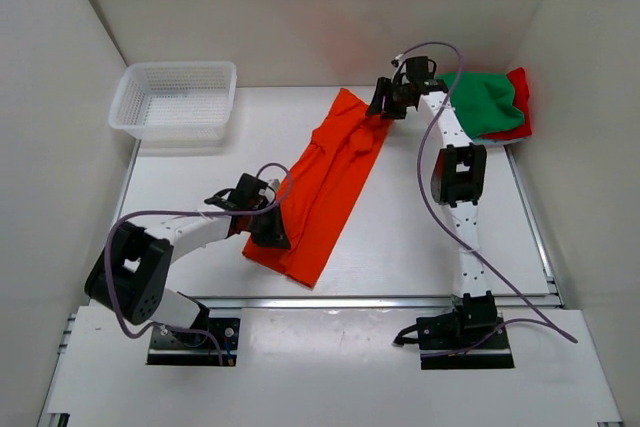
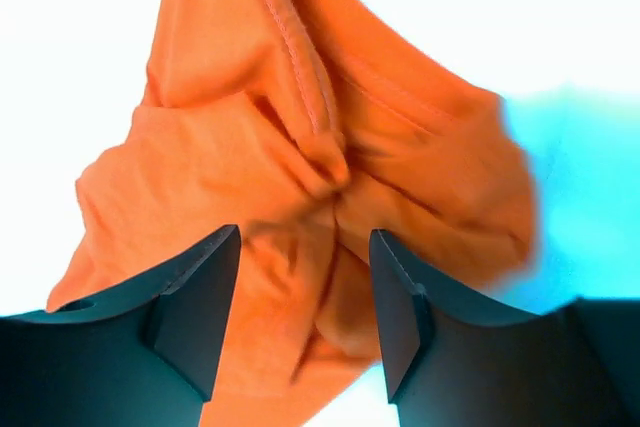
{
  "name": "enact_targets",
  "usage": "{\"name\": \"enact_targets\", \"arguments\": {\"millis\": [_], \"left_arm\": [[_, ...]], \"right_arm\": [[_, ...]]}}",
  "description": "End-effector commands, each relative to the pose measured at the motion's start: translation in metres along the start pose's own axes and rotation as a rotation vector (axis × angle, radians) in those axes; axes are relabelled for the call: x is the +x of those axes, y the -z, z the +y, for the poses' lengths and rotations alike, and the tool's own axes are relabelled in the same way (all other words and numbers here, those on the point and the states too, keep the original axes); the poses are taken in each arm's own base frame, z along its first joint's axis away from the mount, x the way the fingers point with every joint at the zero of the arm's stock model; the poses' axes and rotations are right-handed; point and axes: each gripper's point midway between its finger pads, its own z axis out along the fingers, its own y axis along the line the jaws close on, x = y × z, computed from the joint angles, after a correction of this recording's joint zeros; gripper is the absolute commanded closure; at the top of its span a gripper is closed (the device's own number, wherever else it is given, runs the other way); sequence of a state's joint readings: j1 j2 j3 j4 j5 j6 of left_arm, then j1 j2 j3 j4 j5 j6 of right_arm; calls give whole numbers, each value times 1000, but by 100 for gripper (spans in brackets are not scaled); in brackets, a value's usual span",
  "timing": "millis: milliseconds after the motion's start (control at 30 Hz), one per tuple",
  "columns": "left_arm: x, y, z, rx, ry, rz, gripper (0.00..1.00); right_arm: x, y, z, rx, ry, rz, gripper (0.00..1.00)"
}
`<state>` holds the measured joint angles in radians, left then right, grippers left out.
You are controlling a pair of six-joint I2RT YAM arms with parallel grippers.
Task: Fold and stack the t-shirts
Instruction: Rotate the tshirt 85 degrees
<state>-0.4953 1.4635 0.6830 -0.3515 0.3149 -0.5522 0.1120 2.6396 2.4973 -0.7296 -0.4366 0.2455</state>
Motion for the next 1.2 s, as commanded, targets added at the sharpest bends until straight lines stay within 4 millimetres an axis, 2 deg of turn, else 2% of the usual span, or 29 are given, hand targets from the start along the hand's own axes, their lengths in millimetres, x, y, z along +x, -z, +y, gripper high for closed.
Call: {"name": "enact_targets", "arguments": {"millis": [0, 33, 67, 100, 133, 167, 233, 267, 300, 333, 367, 400, 433, 467, 500, 533, 600, 633, 667, 767, 800, 867, 933, 967, 1000, 1033, 1067, 1100, 1167], "left_arm": [[-26, 33, -39, 162, 56, -95, 77], [-41, 46, -53, 222, 47, -148, 77], [-45, 54, -63, 262, 57, -157, 78], [-58, 64, -72, 296, 41, -193, 78], [-67, 71, -78, 313, 34, -214, 77], [-72, 71, -73, 284, 40, -229, 77], [-82, 71, -51, 223, 63, -258, 75], [-82, 68, -33, 191, 83, -258, 72], [-83, 67, -24, 169, 91, -275, 72], [-78, 64, -1, 114, 109, -272, 69], [-68, 57, 19, 72, 138, -252, 66], [-60, 53, 33, 24, 145, -247, 66], [-60, 54, 42, -8, 151, -266, 65], [-52, 51, 52, -28, 165, -265, 64], [-48, 48, 57, -42, 163, -269, 64], [-48, 49, 57, -47, 167, -287, 63], [-41, 45, 57, -53, 165, -293, 63], [-40, 43, 55, -60, 161, -294, 63], [-37, 40, 56, -66, 160, -282, 63], [-26, 31, 56, -77, 156, -248, 64], [-18, 26, 60, -89, 162, -232, 65], [-9, 21, 64, -89, 181, -216, 67], [4, 15, 65, -85, 180, -194, 68], [4, 15, 67, -91, 180, -207, 70], [12, 12, 65, -87, 181, -191, 70], [16, 10, 67, -91, 180, -192, 70], [18, 10, 65, -79, 190, -190, 71], [19, 10, 64, -75, 196, -195, 72], [25, 11, 63, -77, 198, -183, 73]], "right_arm": [[-43, 50, 32, -83, 35, -75, 48], [-43, 62, 39, -98, 49, -76, 47], [-46, 69, 45, -97, 73, -92, 46], [-38, 78, 57, -102, 96, -82, 44], [-24, 93, 62, -80, 105, -62, 41], [-23, 96, 75, -81, 145, -89, 37], [12, 115, 101, -81, 185, -81, 33], [36, 123, 103, -50, 171, -57, 29], [49, 124, 108, -30, 178, -55, 28], [75, 127, 113, -14, 159, -43, 28], [111, 133, 112, -20, 138, 1, 28], [114, 141, 129, -58, 123, -43, 29], [152, 132, 127, -66, 80, 4, 32], [183, 135, 125, -68, 41, 40, 34], [203, 134, 128, -86, 42, 48, 34], [210, 131, 144, -124, 47, 37, 36], [242, 128, 161, -169, 54, 81, 47], [250, 127, 177, -214, 70, 87, 56], [263, 126, 188, -238, 83, 110, 61], [278, 121, 215, -317, 112, 128, 66], [287, 119, 215, -318, 98, 151, 67], [287, 118, 233, -387, 111, 128, 73], [293, 114, 238, -399, 116, 142, 74], [296, 112, 241, -404, 118, 152, 76], [303, 105, 241, -399, 126, 178, 81], [306, 96, 239, -391, 123, 203, 90], [315, 95, 235, -384, 117, 248, 92], [327, 89, 229, -364, 115, 293, 100], [342, 87, 220, -330, 104, 336, 100]]}}
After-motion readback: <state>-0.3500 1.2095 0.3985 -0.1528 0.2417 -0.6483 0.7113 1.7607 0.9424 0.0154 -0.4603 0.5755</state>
